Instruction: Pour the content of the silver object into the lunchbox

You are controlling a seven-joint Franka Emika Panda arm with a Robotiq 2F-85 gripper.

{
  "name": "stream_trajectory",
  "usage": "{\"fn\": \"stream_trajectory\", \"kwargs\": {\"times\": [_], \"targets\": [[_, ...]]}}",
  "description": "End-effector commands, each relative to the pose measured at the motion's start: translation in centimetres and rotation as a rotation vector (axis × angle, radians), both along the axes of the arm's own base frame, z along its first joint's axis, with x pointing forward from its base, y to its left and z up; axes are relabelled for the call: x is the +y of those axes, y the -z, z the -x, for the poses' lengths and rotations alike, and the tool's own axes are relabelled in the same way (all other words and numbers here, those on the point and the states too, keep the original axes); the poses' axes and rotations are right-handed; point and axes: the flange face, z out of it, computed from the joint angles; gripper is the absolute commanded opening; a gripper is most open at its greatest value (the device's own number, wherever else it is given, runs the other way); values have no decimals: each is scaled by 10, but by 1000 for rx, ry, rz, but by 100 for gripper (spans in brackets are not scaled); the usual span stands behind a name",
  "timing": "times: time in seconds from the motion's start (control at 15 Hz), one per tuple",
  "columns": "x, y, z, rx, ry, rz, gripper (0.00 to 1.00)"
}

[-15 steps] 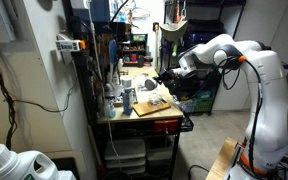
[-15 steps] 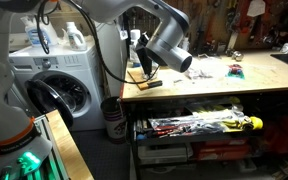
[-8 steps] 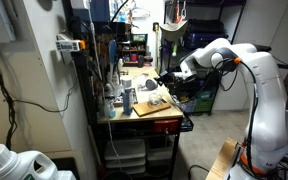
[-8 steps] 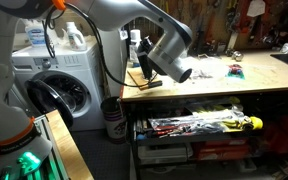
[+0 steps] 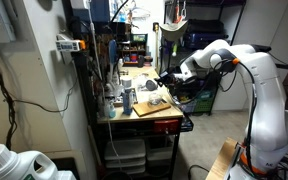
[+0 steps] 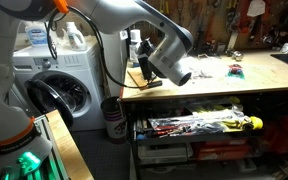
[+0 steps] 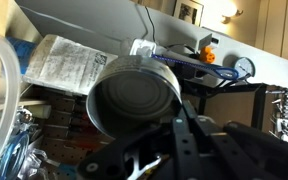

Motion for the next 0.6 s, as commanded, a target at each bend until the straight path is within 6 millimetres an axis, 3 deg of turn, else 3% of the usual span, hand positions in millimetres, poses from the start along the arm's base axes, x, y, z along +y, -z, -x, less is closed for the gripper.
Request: {"fn": "stream_trajectory", "kwargs": {"times": [0.0, 0.13, 0.53], "targets": [[8, -23, 2, 57, -1, 71, 1], [21, -40, 2, 90, -15, 167, 1], [89, -78, -3, 174, -86, 469, 1]]}}
